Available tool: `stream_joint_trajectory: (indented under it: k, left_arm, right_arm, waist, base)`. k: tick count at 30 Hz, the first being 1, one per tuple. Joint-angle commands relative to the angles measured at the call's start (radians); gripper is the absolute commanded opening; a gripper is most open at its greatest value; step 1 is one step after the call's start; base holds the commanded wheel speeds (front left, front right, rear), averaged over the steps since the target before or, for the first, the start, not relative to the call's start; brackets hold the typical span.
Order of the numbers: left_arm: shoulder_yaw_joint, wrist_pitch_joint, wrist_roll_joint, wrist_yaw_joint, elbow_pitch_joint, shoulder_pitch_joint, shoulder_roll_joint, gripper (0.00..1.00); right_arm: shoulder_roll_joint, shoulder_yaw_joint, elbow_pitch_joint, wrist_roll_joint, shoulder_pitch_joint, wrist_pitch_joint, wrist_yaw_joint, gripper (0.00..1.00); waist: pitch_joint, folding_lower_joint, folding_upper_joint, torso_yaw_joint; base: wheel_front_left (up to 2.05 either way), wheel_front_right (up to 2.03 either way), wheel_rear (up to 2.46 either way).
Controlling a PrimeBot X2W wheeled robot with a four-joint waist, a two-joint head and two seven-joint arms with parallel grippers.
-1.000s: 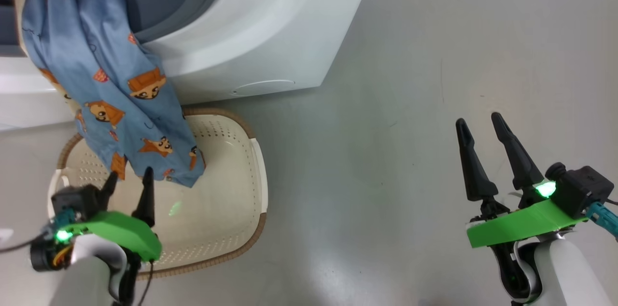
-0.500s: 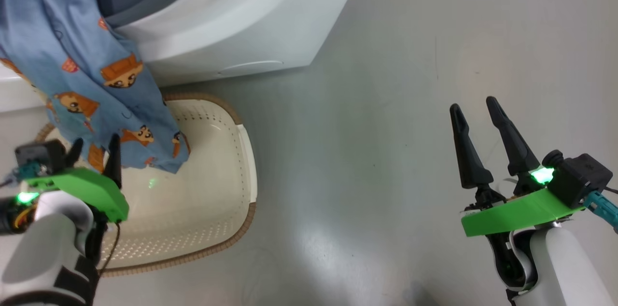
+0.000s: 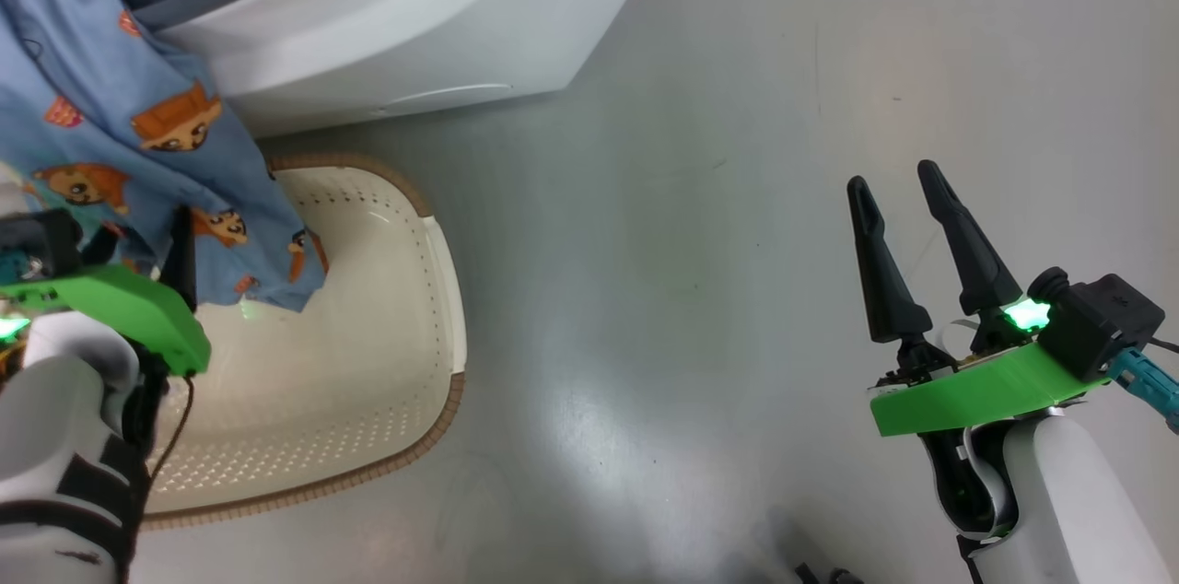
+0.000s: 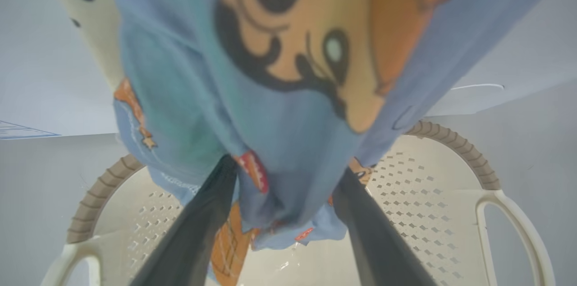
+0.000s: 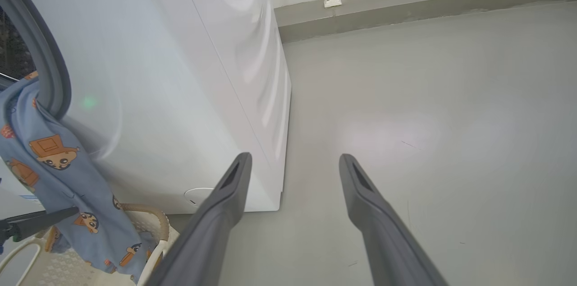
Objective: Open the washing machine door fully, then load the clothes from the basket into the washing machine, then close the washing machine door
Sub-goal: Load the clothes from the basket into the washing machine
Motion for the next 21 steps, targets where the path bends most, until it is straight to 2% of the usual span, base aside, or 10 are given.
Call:
stream_joint_trajectory:
  k: [1,16,17,18,19,21]
  left_arm:
    - [0.006,-0.006,-0.023,-0.001,-0.003,-0.011,0.051,1.00]
    - [-0.106,-0.006,-0.198,-0.002,-0.043,-0.084,0.110,1.00]
    - [-0.111,-0.006,-0.206,-0.002,-0.048,-0.084,0.114,0.73]
    - [-0.117,-0.006,-0.214,-0.002,-0.051,-0.084,0.116,0.56]
    - [-0.122,-0.006,-0.222,-0.002,-0.056,-0.084,0.117,0.42]
    - [-0.134,-0.006,-0.236,-0.002,-0.064,-0.083,0.117,0.20]
  right_arm:
    - [0.004,0.025,-0.024,-0.009,0.003,-0.005,0.003,1.00]
    - [0.012,0.044,-0.029,-0.012,-0.017,-0.005,0.003,1.00]
    - [0.012,0.044,-0.029,-0.012,-0.018,-0.005,0.003,1.00]
    - [0.012,0.043,-0.030,-0.013,-0.018,-0.005,0.003,1.00]
    - [0.013,0.042,-0.030,-0.014,-0.017,-0.005,0.003,1.00]
    - [0.013,0.038,-0.031,-0.015,-0.016,-0.005,0.003,1.00]
  waist:
    - [0.009,0.0000,-0.0001,-0.007]
    - [0.044,0.0000,-0.0001,-0.033]
    - [0.044,0.0000,-0.0001,-0.035]
    - [0.044,0.0000,-0.0001,-0.035]
    - [0.044,0.0000,-0.0001,-0.035]
    - [0.043,0.0000,-0.0001,-0.033]
  base:
    - [0.00,0.00,0.00]
    - [0.00,0.00,0.00]
    - [0.00,0.00,0.00]
    - [0.00,0.00,0.00]
    - [0.00,0.00,0.00]
    - [0.00,0.00,0.00]
